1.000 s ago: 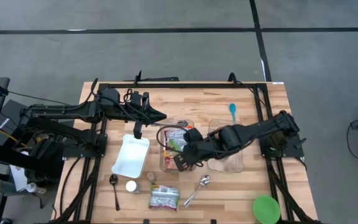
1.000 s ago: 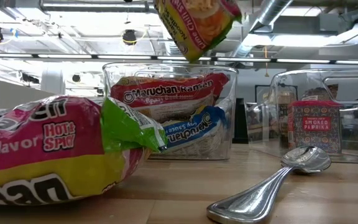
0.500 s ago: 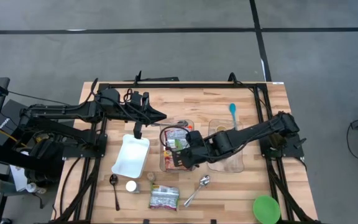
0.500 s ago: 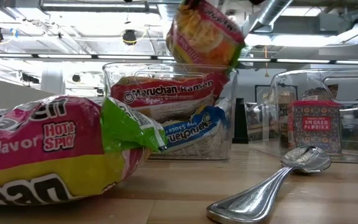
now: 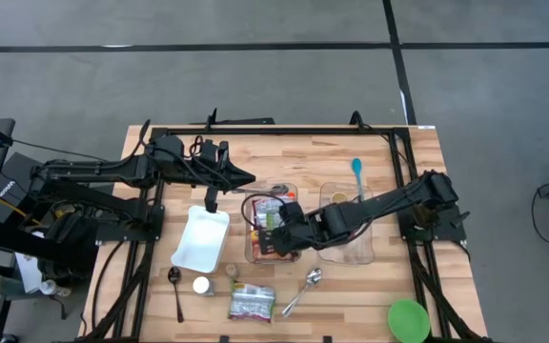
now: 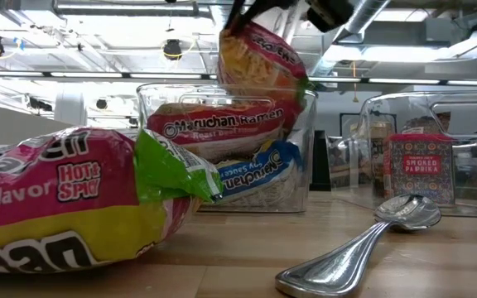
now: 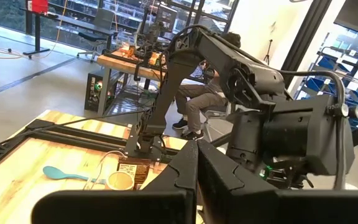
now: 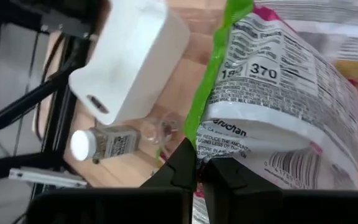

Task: Pick & Place Food Item
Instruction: Put the right green noodle pack into the left transparent bin

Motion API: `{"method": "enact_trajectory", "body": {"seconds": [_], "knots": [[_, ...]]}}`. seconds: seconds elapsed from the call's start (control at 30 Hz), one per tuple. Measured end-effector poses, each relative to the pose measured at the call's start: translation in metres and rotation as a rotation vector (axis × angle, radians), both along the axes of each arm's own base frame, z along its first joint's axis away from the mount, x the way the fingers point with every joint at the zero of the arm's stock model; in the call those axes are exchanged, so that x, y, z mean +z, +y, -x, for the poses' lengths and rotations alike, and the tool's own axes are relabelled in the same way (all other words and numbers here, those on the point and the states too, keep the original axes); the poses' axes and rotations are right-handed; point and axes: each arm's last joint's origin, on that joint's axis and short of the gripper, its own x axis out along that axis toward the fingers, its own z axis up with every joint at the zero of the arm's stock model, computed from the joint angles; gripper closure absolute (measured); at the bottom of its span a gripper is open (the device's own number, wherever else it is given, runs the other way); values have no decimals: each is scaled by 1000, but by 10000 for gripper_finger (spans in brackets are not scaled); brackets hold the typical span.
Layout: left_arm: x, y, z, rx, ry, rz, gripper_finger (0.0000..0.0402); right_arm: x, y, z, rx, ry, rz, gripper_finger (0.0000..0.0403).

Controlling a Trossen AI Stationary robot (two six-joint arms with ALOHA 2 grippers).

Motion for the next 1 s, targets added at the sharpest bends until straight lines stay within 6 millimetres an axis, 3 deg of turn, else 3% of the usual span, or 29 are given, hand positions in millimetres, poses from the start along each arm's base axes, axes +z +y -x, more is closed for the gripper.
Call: {"method": "enact_trajectory", "body": {"seconds": [0.73, 1.0], "knots": [[0, 0, 0, 0, 0, 0, 402, 3, -4, -6, 101, -29, 9, 389], [0, 0, 0, 0, 0, 0, 402, 3, -3, -6, 145, -25, 40, 334]]}}
